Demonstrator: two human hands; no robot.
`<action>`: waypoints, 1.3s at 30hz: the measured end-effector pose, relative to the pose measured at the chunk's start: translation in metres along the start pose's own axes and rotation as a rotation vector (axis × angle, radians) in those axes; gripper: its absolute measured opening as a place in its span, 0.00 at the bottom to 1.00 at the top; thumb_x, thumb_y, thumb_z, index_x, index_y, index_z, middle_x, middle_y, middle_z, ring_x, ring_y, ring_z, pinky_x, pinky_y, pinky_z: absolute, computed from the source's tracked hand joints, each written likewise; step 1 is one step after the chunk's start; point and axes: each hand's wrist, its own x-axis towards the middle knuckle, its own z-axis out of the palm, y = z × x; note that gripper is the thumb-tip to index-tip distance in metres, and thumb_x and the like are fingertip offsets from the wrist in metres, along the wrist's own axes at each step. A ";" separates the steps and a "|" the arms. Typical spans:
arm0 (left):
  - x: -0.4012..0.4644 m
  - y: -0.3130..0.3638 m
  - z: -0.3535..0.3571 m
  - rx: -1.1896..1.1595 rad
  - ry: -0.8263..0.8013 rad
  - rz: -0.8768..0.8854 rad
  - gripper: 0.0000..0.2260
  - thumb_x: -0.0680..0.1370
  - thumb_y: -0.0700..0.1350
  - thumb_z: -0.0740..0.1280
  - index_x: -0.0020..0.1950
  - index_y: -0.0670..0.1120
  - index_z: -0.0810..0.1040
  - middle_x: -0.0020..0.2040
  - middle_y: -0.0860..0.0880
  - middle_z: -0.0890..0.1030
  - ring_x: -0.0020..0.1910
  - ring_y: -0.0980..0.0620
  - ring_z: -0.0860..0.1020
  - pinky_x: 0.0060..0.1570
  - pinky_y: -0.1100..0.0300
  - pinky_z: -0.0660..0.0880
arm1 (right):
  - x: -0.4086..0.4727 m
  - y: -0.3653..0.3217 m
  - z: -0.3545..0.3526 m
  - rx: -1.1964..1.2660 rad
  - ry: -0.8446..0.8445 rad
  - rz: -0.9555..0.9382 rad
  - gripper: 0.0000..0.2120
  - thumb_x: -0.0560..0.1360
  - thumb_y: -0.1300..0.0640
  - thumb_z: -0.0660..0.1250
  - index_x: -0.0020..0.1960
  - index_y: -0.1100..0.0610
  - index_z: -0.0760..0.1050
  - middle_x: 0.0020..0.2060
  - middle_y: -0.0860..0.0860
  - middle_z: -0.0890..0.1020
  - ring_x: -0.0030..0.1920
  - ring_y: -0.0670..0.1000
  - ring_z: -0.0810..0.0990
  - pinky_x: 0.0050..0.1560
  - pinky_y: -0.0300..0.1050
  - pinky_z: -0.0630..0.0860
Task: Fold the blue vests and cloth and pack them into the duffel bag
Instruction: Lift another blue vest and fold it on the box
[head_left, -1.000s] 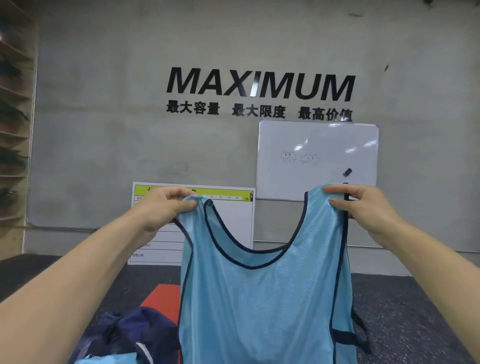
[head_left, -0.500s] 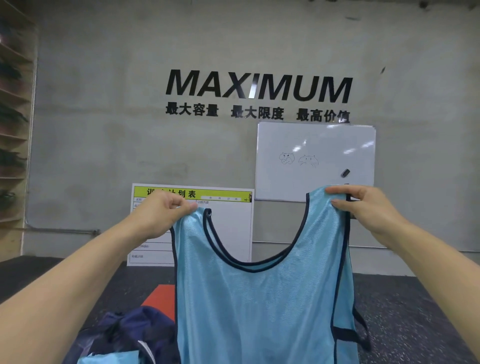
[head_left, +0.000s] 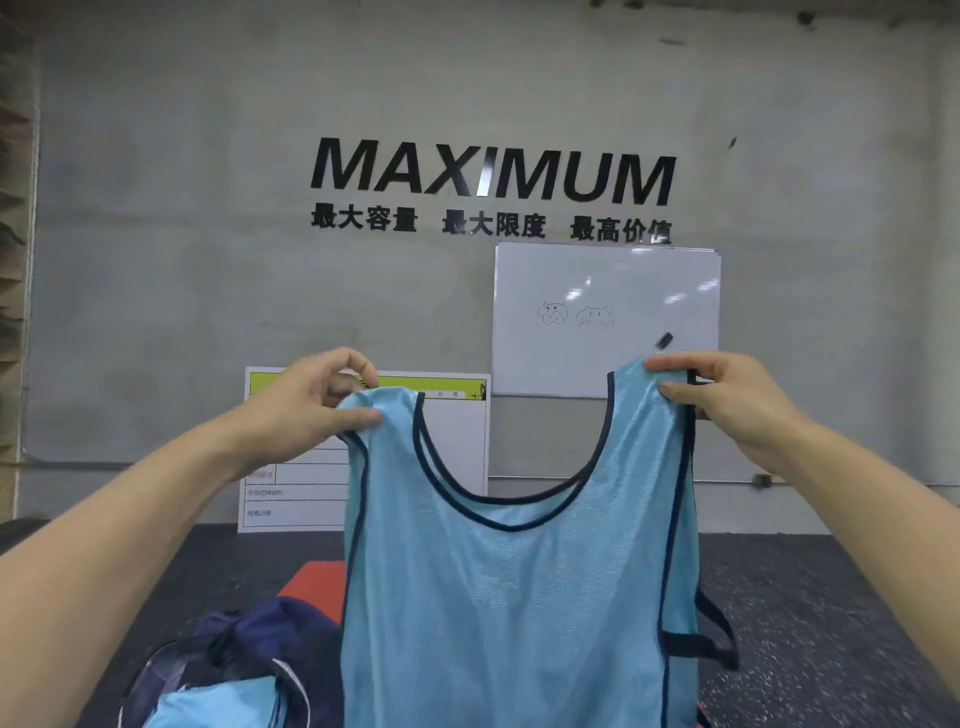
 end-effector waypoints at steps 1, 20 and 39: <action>-0.002 0.003 0.000 0.007 0.034 0.015 0.11 0.77 0.38 0.74 0.55 0.44 0.75 0.47 0.39 0.85 0.40 0.44 0.82 0.39 0.60 0.77 | -0.004 -0.001 -0.002 -0.003 0.001 -0.001 0.12 0.78 0.67 0.70 0.58 0.54 0.84 0.52 0.45 0.83 0.40 0.37 0.84 0.37 0.29 0.77; -0.003 -0.012 0.016 0.443 -0.040 -0.047 0.18 0.80 0.36 0.64 0.40 0.55 0.86 0.44 0.47 0.85 0.41 0.44 0.80 0.46 0.53 0.77 | -0.034 0.041 -0.014 -0.137 -0.164 0.118 0.15 0.82 0.65 0.65 0.54 0.49 0.87 0.54 0.40 0.85 0.50 0.37 0.83 0.46 0.29 0.77; 0.038 -0.150 0.111 0.397 -0.165 -0.184 0.23 0.77 0.31 0.61 0.53 0.59 0.84 0.35 0.58 0.80 0.30 0.62 0.75 0.32 0.71 0.69 | -0.009 0.205 0.050 -0.147 -0.296 0.293 0.20 0.81 0.68 0.65 0.61 0.46 0.83 0.60 0.43 0.83 0.54 0.40 0.84 0.54 0.33 0.79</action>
